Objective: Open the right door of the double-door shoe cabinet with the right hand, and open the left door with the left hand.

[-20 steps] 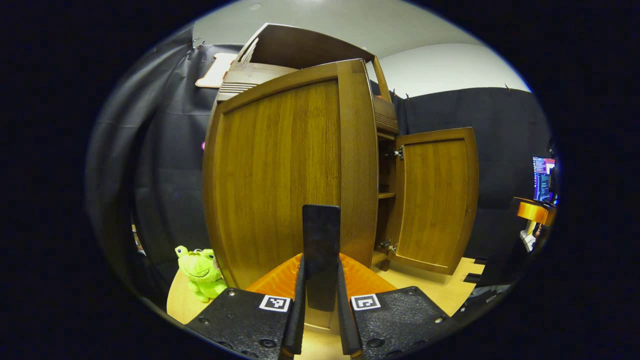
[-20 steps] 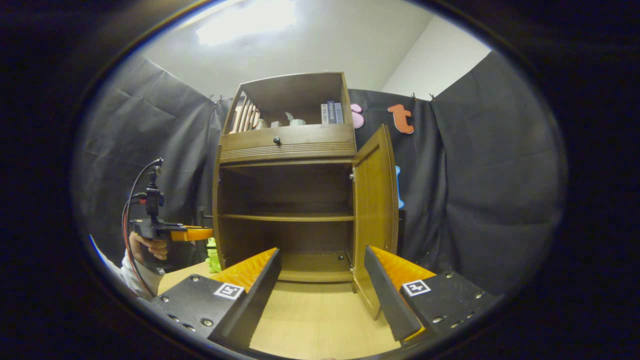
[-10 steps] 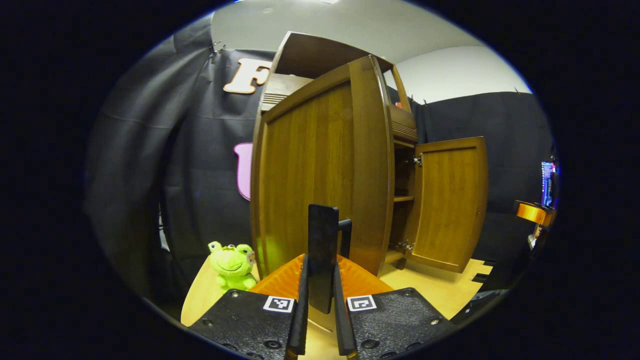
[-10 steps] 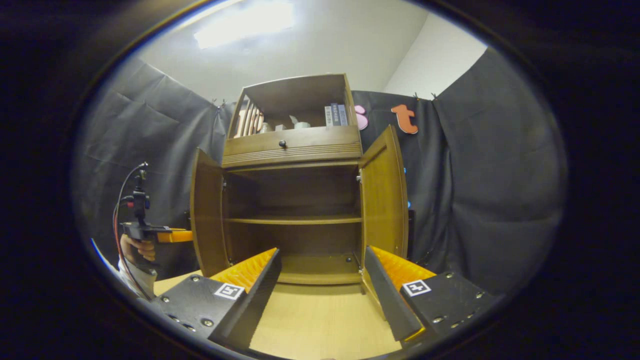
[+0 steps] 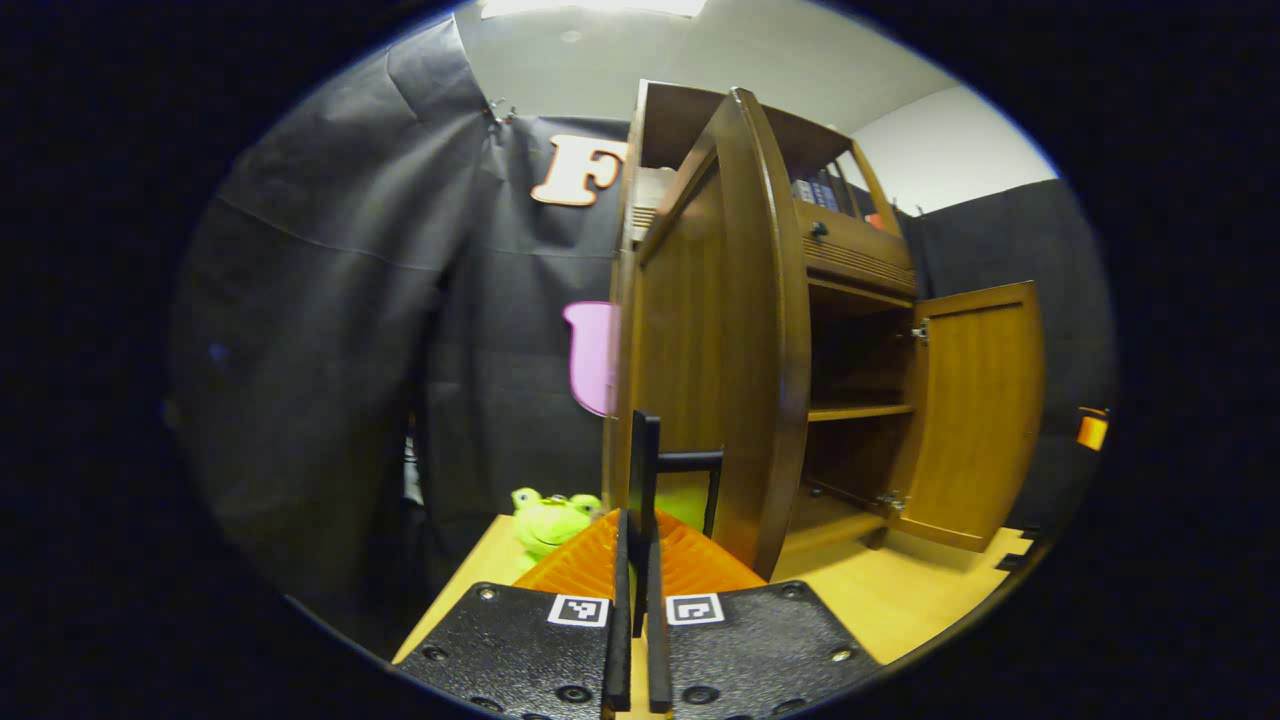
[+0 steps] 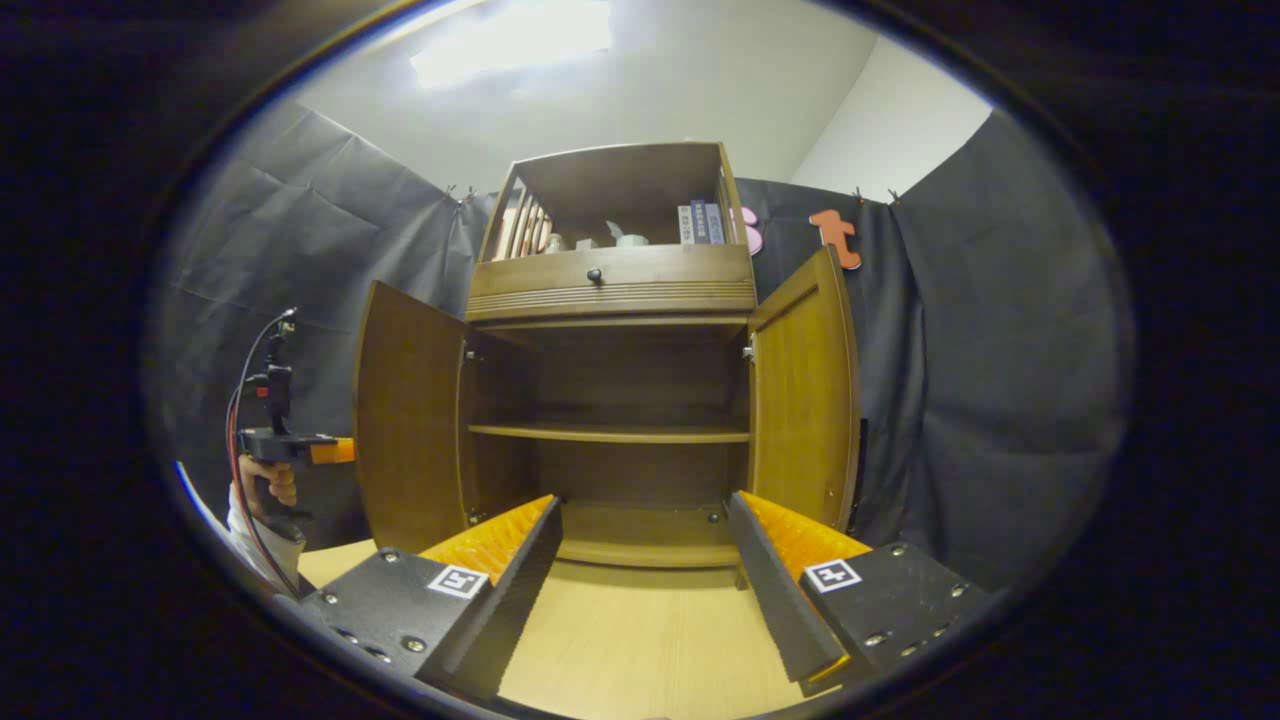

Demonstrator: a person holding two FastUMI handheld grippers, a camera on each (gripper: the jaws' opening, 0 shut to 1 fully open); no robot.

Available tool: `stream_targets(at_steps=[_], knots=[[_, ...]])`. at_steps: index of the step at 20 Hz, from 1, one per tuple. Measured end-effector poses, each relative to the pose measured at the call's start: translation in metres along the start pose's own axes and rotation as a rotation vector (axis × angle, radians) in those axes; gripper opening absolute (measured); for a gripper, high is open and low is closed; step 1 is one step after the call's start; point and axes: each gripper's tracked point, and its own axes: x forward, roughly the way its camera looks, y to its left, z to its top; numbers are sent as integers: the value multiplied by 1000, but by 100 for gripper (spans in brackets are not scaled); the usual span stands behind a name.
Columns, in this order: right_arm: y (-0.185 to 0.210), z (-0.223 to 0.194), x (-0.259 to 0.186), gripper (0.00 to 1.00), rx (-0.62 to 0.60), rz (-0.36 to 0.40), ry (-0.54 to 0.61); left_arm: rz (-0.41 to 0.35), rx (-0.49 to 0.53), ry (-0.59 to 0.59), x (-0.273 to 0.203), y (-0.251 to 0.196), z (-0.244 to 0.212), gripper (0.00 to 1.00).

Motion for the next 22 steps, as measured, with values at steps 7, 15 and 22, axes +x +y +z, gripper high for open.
stream_targets(at_steps=[7,15,22], knots=[[-3,-5,7,95,21,-16,18,-94,-54,4,0,12,3,3],[4,-4,10,99,7,-9,25,-174,-90,21,0,16,2,6],[7,-8,7,99,13,-3,27,-55,-55,9,-25,21,9,35]])
